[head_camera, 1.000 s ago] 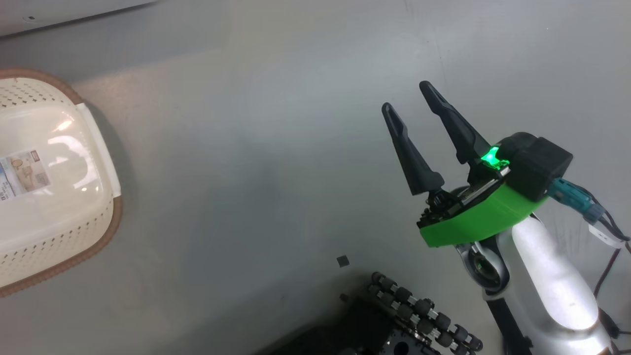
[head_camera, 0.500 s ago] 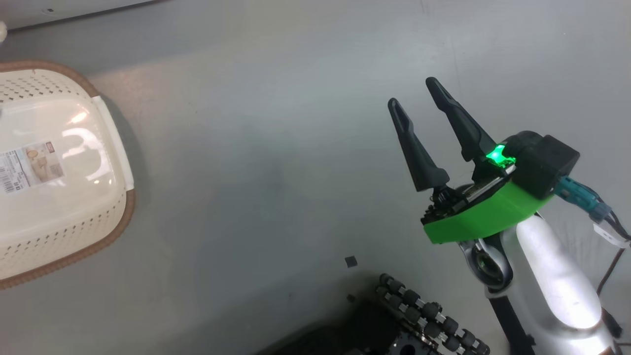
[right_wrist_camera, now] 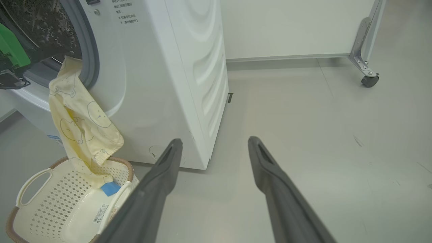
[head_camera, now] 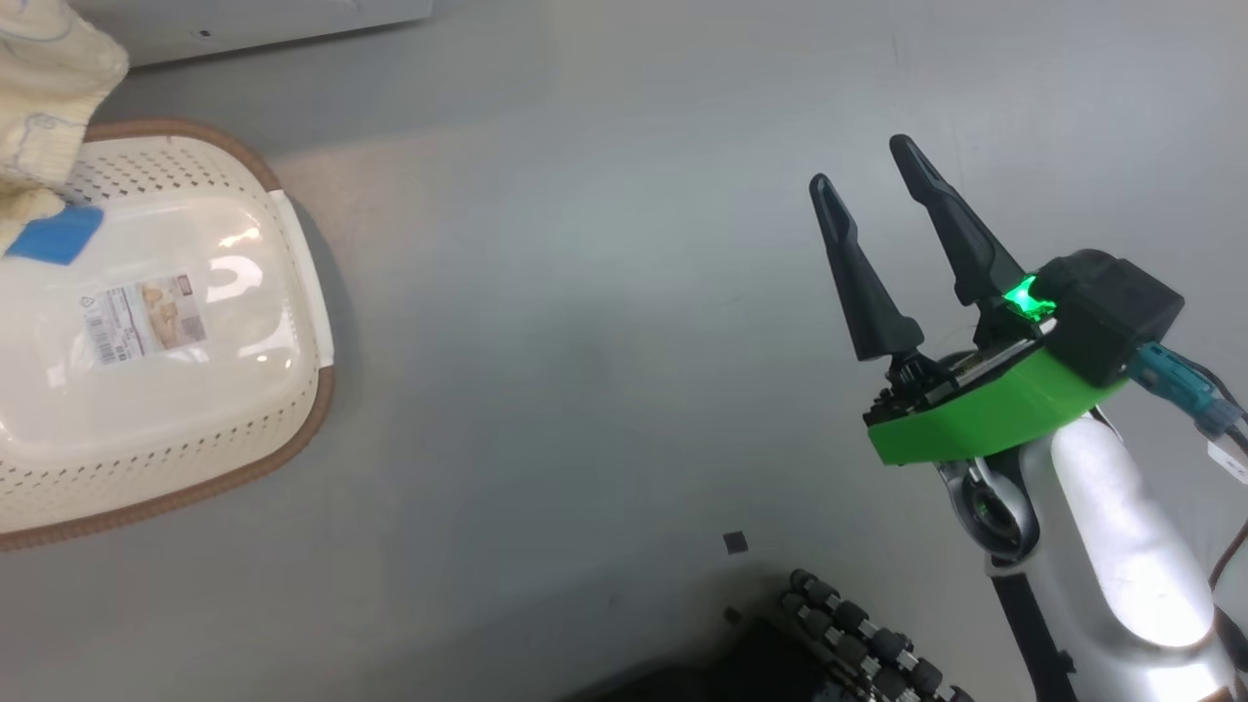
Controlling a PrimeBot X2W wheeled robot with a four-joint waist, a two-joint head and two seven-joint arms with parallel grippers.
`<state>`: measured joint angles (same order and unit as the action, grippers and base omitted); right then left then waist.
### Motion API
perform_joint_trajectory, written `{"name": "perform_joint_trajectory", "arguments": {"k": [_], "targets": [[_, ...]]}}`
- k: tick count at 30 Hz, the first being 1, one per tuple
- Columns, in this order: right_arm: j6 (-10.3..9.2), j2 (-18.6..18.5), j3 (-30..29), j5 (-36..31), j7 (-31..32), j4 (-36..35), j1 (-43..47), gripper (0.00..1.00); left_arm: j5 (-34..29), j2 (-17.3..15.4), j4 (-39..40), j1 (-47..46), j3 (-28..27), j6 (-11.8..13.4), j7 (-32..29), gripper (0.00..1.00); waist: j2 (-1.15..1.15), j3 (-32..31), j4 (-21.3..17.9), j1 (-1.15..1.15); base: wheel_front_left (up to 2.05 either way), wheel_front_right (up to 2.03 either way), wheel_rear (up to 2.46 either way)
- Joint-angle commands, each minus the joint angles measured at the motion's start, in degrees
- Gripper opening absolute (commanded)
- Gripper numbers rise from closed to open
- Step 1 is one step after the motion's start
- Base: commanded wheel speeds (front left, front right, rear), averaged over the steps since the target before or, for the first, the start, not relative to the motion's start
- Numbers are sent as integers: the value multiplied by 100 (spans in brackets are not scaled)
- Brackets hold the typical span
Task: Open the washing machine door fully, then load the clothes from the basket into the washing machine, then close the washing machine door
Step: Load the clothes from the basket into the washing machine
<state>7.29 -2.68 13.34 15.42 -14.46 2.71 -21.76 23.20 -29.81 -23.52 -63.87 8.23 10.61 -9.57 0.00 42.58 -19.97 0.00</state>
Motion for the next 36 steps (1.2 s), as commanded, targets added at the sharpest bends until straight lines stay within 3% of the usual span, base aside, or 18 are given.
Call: {"name": "perform_joint_trajectory", "arguments": {"k": [1, 11, 17, 25, 36], "targets": [[20, -20, 12, -99, -53, -178, 146, 100, 62, -204, 392, 268, -228, 85, 131, 100, 0, -108, 104, 0, 0, 0, 0], [20, -27, -339, -554, 7, -214, 291, 100, 9, 369, 2268, 2659, -327, 782, 1161, 100, 0, -496, 608, 0, 0, 0, 0], [20, -97, -531, -710, 157, -311, 373, 100, -74, 800, 2859, 3761, -91, 1059, 1537, 100, 0, -777, 907, 0, 0, 0, 0], [20, -153, -806, -824, 351, -438, 607, 100, 53, 1248, 2861, 4391, 225, 1036, 1917, 100, 0, -1173, 1219, 0, 0, 0, 0], [20, -108, -915, -895, 573, -602, 972, 100, 179, 1409, 2516, 4754, 297, 1021, 2094, 100, 0, -1672, 1308, 0, 0, 0, 0]]}}
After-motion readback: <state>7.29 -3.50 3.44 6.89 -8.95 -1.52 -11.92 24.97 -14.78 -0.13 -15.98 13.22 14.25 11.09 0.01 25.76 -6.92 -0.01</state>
